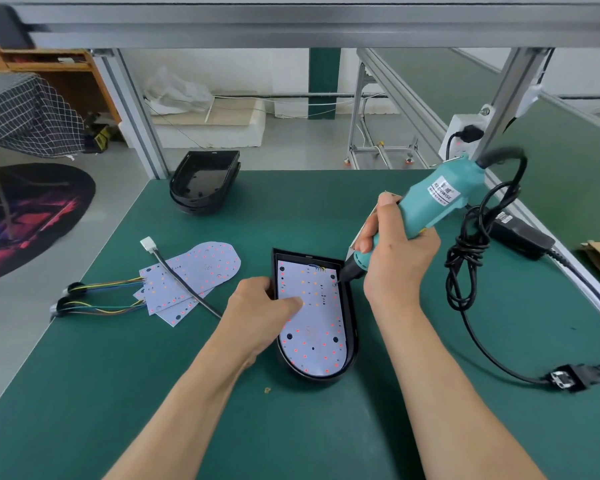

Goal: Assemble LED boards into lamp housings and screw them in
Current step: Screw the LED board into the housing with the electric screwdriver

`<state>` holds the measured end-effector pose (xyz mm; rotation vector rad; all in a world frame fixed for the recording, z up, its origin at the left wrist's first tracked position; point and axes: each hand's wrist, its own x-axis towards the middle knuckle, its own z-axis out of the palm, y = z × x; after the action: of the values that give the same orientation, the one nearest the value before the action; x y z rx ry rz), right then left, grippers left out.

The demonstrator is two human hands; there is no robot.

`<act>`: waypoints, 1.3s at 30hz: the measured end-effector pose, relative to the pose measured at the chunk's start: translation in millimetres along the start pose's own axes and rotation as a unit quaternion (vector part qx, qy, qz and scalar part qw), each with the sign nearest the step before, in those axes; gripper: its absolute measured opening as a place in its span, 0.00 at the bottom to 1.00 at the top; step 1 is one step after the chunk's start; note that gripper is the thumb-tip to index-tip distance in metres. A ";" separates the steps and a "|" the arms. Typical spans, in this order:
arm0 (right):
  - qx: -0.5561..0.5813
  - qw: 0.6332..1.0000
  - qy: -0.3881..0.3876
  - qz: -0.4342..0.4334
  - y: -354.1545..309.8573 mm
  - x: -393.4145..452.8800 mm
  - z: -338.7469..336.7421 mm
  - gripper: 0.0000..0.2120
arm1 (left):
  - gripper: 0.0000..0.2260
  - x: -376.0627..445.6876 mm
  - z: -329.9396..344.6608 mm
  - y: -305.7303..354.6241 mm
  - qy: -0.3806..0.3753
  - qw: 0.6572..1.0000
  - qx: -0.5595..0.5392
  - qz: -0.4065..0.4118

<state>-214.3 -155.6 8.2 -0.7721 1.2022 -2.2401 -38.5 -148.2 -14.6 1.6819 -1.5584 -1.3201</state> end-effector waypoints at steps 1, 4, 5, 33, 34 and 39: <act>0.002 1.000 -0.002 -0.001 0.0 0.0 0.2 0.10 | 0.14 -0.4 0.0 0.2 -0.002 1.000 -0.002 -0.001; 0.009 1.000 -0.009 0.001 0.3 -1.4 1.0 0.10 | 0.17 -1.5 0.1 1.2 -0.003 1.000 -0.007 -0.004; 0.012 1.000 -0.012 0.001 0.3 -1.9 1.3 0.10 | 0.18 -1.7 0.4 1.4 -0.003 1.000 -0.008 -0.004; 0.087 0.994 -0.065 0.013 -18.4 1.6 -10.2 0.13 | 0.21 -7.0 -2.9 4.2 -0.008 1.000 -0.009 -0.019; 0.092 0.993 -0.066 0.015 -21.0 1.9 -11.0 0.13 | 0.21 -8.5 -3.3 5.1 -0.010 1.000 -0.005 -0.019; 0.149 0.985 -0.063 0.052 -26.4 -6.3 -10.9 0.11 | 0.29 -10.6 -17.5 1.3 0.009 1.000 0.006 -0.010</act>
<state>-220.9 -132.0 24.2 -0.7012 0.8039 -2.1814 -22.5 -142.9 -3.0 1.7161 -1.5468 -1.3051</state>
